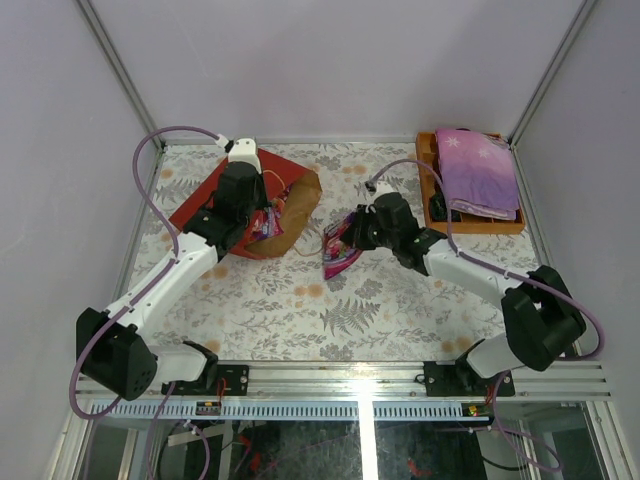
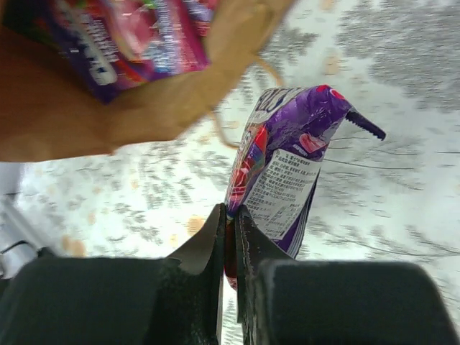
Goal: Take the snacks out of the paper bag
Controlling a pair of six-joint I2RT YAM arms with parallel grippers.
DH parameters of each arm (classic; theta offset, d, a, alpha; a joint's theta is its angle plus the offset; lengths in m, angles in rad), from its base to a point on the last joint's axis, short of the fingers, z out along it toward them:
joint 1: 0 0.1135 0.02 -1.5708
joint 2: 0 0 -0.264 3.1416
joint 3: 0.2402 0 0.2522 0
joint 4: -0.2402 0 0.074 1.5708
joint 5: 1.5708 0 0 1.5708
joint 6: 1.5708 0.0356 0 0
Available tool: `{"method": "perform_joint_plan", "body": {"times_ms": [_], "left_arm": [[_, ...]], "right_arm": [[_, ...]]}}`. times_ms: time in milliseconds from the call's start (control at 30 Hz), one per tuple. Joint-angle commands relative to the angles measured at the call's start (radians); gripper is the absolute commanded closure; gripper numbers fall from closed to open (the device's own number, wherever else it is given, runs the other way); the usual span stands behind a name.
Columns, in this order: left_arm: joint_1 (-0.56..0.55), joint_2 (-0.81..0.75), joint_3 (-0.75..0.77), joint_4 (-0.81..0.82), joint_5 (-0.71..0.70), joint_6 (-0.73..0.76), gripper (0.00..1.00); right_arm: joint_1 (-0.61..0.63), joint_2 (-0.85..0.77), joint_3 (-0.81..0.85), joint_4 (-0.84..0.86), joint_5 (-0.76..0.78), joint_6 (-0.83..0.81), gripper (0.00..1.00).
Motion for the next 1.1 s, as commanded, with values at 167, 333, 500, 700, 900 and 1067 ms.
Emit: {"method": "perform_joint_plan", "body": {"times_ms": [167,333,500,700,900,1067], "left_arm": [[0.008,-0.002,0.038,-0.016,0.038,-0.031,0.93],[0.009,0.021,0.043,-0.025,0.055,-0.03,0.92],[0.009,0.033,0.056,-0.038,0.049,-0.02,0.84],[0.006,0.032,0.053,-0.037,0.078,-0.043,0.84],[0.004,0.032,0.039,-0.028,0.083,-0.052,0.84],[0.002,0.022,0.03,-0.031,0.084,-0.051,0.84]], "right_arm": [[-0.225,0.104,0.207,-0.206,-0.03,-0.251,0.95],[-0.309,0.27,0.373,-0.369,-0.041,-0.32,0.82],[-0.332,0.341,0.529,-0.562,0.115,-0.377,0.04],[-0.308,0.157,0.437,-0.497,0.31,-0.286,0.0],[-0.205,-0.005,0.144,-0.192,0.356,-0.26,0.17],[-0.204,0.098,0.124,-0.157,0.315,-0.26,0.19]]}}
